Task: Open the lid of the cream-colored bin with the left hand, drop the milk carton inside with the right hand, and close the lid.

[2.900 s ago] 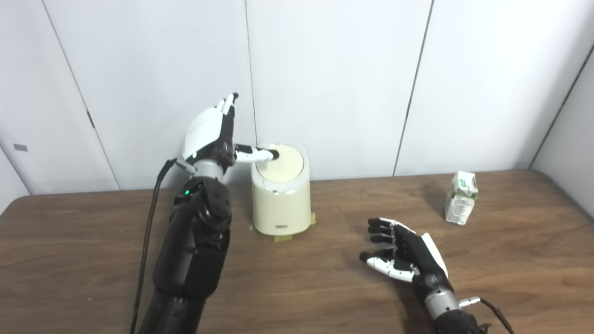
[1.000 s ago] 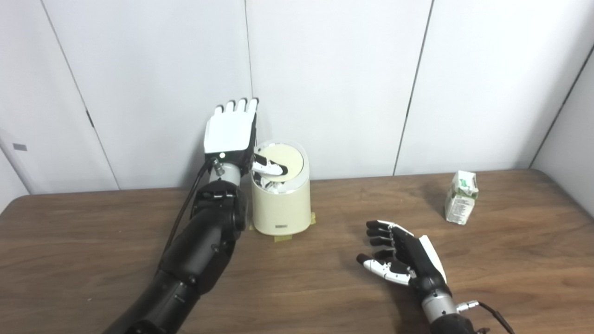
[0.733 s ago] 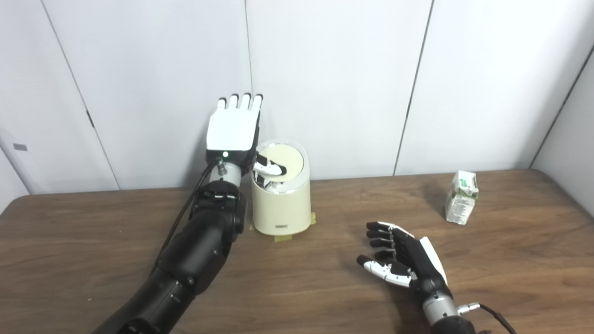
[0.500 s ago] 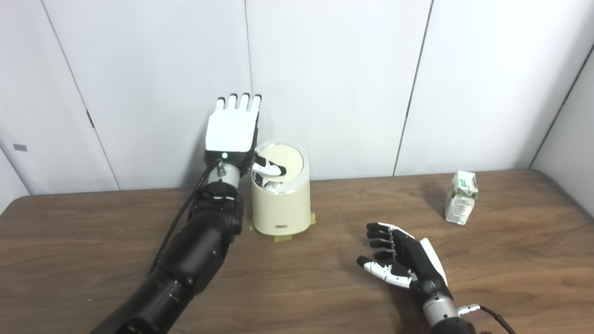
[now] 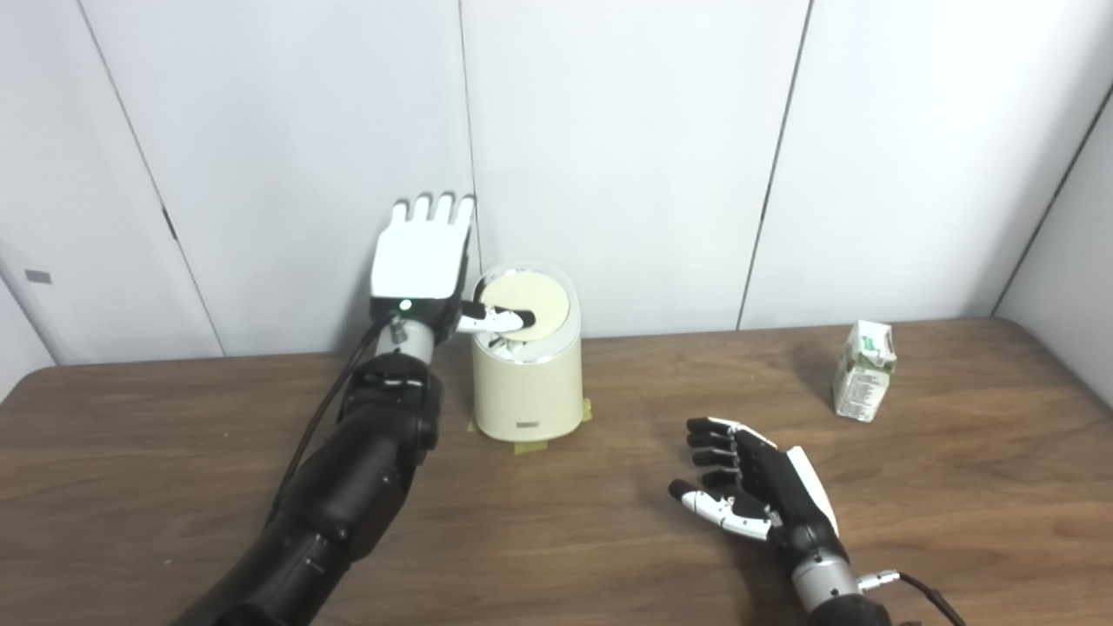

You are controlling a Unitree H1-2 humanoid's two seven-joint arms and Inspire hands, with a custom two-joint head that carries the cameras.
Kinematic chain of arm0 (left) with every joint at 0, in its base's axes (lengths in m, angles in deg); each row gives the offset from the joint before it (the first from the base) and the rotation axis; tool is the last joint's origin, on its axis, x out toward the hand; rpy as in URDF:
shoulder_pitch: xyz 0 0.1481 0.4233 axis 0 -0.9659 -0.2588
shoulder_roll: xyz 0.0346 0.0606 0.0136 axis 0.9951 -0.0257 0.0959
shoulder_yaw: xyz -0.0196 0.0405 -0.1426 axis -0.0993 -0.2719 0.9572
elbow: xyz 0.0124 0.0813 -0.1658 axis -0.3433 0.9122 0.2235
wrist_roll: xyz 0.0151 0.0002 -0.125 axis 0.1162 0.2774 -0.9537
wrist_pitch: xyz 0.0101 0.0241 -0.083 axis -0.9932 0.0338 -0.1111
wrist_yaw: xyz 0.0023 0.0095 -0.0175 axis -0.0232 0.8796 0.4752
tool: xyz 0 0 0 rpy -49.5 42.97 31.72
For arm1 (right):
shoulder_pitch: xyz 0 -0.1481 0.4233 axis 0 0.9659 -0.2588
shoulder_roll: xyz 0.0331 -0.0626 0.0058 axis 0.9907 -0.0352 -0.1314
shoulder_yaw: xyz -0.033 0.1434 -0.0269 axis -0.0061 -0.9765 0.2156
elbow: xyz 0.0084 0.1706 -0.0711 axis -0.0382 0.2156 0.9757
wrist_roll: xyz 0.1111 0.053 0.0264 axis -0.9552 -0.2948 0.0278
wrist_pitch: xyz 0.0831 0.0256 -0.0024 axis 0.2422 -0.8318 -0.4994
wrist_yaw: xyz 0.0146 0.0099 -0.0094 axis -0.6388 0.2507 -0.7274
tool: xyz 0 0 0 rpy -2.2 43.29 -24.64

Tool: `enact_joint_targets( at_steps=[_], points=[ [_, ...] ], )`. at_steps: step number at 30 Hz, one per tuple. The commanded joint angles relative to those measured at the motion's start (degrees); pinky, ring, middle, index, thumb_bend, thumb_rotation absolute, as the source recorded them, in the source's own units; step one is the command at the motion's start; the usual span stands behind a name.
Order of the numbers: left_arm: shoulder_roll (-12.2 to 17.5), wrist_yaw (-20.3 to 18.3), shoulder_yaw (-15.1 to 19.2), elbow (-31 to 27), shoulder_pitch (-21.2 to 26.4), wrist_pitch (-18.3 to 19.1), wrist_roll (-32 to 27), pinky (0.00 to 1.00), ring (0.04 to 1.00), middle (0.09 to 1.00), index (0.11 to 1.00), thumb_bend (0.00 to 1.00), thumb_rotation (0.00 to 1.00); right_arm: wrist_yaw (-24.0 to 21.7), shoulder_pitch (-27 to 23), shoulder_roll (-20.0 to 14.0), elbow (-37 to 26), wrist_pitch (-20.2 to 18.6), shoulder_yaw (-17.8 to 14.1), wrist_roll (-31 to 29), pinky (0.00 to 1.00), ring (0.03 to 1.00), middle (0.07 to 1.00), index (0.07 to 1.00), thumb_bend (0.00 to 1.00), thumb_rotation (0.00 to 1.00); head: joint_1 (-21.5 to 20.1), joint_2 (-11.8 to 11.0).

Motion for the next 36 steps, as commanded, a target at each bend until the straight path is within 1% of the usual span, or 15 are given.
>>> enact_joint_targets(
  at_steps=[1,3,9,11,13,16,19,22,24,26,28,30,31,34,36],
  points=[
    [-2.05,1.3,4.49,-4.19,1.94,-0.31,-6.18,1.0,1.0,1.0,1.0,0.75,0.99,-2.83,1.81,0.51,2.12,-5.19,1.25,-0.27,0.67,0.722,0.741,0.737,0.3,0.11,0.01,0.05],
    [-3.08,1.56,6.84,-6.27,1.24,-0.43,-8.86,1.0,1.0,1.0,1.0,0.77,1.0,-2.83,1.69,0.43,2.29,-5.34,1.31,-0.11,0.68,0.722,0.74,0.735,0.31,0.13,0.16,-0.02],
    [-2.85,2.78,8.98,-14.06,-2.33,-2.19,-12.66,1.0,1.0,1.0,1.0,0.7,1.0,-2.64,1.44,0.25,2.88,-4.7,1.5,0.38,0.67,0.718,0.736,0.733,0.3,0.12,0.32,-0.26],
    [-2.49,4.21,9.95,-17.32,-4.38,-4.62,-14.29,1.0,1.0,1.0,0.979,0.67,1.0,-2.63,1.3,0.15,3.11,-4.39,1.47,0.35,0.67,0.718,0.736,0.732,0.3,0.11,0.45,-0.32],
    [-1.99,4.54,10.56,-21.37,-6.68,-5.47,-14.73,1.0,1.0,0.987,0.96,0.64,1.0,-2.64,1.3,0.31,3.05,-4.45,1.11,-0.19,0.67,0.719,0.736,0.73,0.31,0.1,0.56,-0.41],
    [-1.73,3.91,11.58,-26.65,-9.89,-5.51,-15.38,1.0,0.993,0.971,0.947,0.62,1.0,-2.78,1.3,0.57,3.22,-4.17,0.28,-1.71,0.69,0.732,0.748,0.738,0.3,0.08,0.68,-0.44],
    [-1.89,3.08,13.42,-31.79,-13.92,-6.88,-18.98,1.0,0.983,0.96,0.939,0.62,1.0,-2.1,1.4,0.96,3.53,-2.59,-0.8,-3.42,0.71,0.742,0.76,0.753,0.31,0.06,0.57,-0.52],
    [-1.93,2.62,14.77,-35.43,-17.91,-8.46,-22.38,1.0,0.994,0.967,0.947,0.6,1.0,-0.93,1.74,1.4,2.46,-0.82,-1.78,-4.07,0.68,0.731,0.753,0.74,0.3,0.14,0.56,-0.57],
    [-1.92,2.83,15.28,-36.61,-19.83,-9.59,-23.63,1.0,0.992,0.967,0.949,0.58,1.0,-0.13,1.99,1.88,1.39,0.09,-2.55,-4.3,0.67,0.723,0.746,0.738,0.29,0.12,0.55,-0.58],
    [-1.67,3.33,15.89,-38.48,-23.19,-11.16,-24.73,0.99,0.987,0.968,0.947,0.56,1.0,2.72,2.06,3.34,-0.24,2.65,-4.32,-3.79,0.66,0.707,0.732,0.725,0.3,0.12,0.37,-0.62],
    [-1.66,3.95,16.58,-39.71,-25.98,-12.86,-25.65,0.95,0.975,0.96,0.934,0.54,1.0,5.54,1.98,4.78,-1.51,5.15,-5.84,-2.74,0.61,0.666,0.693,0.685,0.32,0.07,0.36,-0.62],
    [-2.18,4.23,17.61,-40.64,-28.34,-14.27,-27.53,0.91,0.955,0.947,0.919,0.53,1.0,7.48,1.79,5.85,-2.38,7.81,-7.15,-2.21,0.58,0.641,0.666,0.655,0.34,0.07,0.38,-0.65],
    [-2.17,4.3,18.06,-41.05,-29.88,-15.73,-28.81,0.89,0.947,0.944,0.915,0.53,1.0,8.7,1.63,6.22,-2.72,9.87,-7.87,-1.58,0.57,0.627,0.649,0.639,0.36,0.08,0.39,-0.62],
    [-1.78,4.11,19.18,-41.18,-34.18,-21.45,-33.3,0.85,0.913,0.919,0.903,0.43,1.0,11.02,1.13,6.12,-3.57,14.59,-9.98,-0.94,0.6,0.61,0.622,0.612,0.42,0.1,0.27,-0.54],
    [-1.54,3.8,19.85,-40.69,-36.53,-24.56,-35.87,0.82,0.901,0.912,0.899,0.38,1.0,12.35,0.27,5.33,-2.34,17.92,-11.79,-0.95,0.59,0.6,0.609,0.525,0.48,0.13,0.27,-0.54]
  ],
)
